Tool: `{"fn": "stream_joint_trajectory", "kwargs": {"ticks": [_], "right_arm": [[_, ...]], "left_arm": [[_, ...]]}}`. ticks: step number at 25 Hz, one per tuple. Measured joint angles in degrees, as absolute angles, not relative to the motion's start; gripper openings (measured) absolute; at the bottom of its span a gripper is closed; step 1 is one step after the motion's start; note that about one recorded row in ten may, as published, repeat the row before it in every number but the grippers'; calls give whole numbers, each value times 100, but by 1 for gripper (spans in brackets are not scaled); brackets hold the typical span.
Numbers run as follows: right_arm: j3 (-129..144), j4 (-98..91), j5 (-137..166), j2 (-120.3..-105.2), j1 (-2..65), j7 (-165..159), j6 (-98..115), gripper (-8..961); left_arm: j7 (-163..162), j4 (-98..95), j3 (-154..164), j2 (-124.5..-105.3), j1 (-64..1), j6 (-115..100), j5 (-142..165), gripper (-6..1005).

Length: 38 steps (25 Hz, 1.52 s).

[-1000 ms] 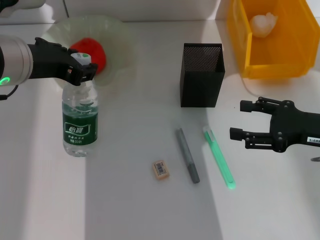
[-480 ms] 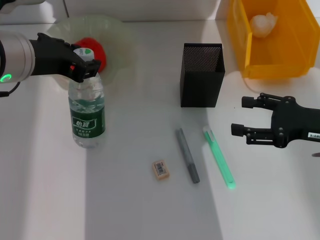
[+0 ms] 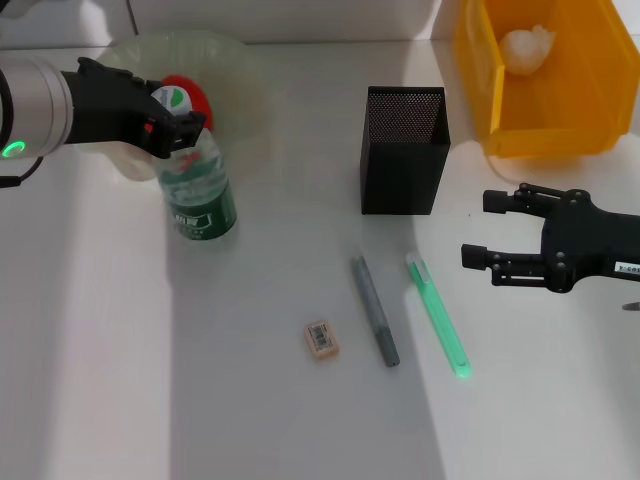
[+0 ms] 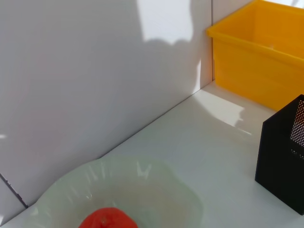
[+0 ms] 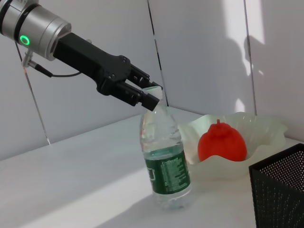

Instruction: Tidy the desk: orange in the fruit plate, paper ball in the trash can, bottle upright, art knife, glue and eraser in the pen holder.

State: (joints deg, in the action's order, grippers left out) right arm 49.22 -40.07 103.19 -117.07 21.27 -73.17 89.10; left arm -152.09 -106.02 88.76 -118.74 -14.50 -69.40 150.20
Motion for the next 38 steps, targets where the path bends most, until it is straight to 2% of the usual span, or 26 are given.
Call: {"fn": "stream_joint_trajectory", "kwargs": {"ticks": [36,38], "right_arm": [[4961,-4001,10318,-11732,2072,-7331,8949,829],[4964,-3998,10318,-11733,2072,-7330,8953,829]], "left_arm": [[-15295,-10631,8378,-11872,-1605,-7227,14523,435],[-15272,-10629,8378,-11872,-1627,-7230,14521,479]]}}
